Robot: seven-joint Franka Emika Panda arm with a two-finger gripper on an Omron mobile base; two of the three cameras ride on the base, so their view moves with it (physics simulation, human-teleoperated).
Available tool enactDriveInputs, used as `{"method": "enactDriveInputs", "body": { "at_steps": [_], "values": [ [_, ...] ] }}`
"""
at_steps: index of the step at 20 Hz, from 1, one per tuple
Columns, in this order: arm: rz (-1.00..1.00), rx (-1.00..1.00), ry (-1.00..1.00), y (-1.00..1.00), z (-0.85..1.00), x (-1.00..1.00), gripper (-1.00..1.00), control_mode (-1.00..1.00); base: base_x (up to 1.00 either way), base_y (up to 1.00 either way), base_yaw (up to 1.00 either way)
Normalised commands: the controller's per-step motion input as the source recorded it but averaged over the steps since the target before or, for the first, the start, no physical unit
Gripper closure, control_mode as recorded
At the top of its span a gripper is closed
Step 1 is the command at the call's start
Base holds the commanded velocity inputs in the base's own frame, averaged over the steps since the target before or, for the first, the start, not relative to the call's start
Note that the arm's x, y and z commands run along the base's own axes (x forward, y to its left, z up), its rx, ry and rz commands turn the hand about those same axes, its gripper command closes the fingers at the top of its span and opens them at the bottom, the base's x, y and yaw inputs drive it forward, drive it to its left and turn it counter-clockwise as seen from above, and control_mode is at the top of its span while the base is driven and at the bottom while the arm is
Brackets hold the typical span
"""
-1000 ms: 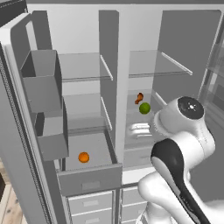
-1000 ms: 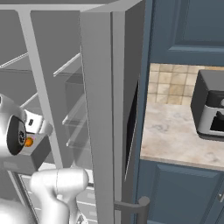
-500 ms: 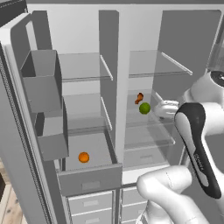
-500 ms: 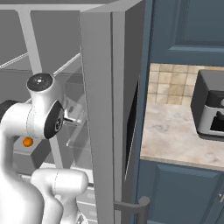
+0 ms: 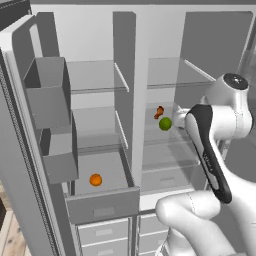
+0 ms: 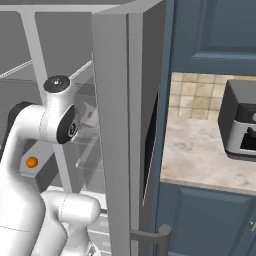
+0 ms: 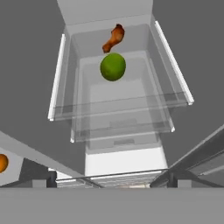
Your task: Take the lime and tangerine from the fridge shelf and place them in the freezer drawer to begin freezing them.
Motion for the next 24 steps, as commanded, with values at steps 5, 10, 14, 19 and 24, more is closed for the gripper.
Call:
{"method": "enactDriveInputs", "body": {
  "at_steps": [5, 10, 14, 19, 24],
  "values": [
    [0.0, -0.09, 0.0, 0.01, -0.47, 0.67, -1.0, -1.0, 0.0, 0.0, 0.0],
    [0.0, -0.09, 0.0, 0.0, -0.6, 0.72, -1.0, -1.0, 0.0, 0.0, 0.0],
    [0.0, -0.02, 0.0, 0.0, -0.32, 0.83, -1.0, -1.0, 0.0, 0.0, 0.0],
    [0.0, 0.0, 0.0, 0.0, -0.09, 0.6, -1.0, -1.0, 0.0, 0.0, 0.0],
    [0.0, 0.0, 0.0, 0.0, -0.2, 0.48, -1.0, -1.0, 0.0, 0.0, 0.0]
  ]
}}
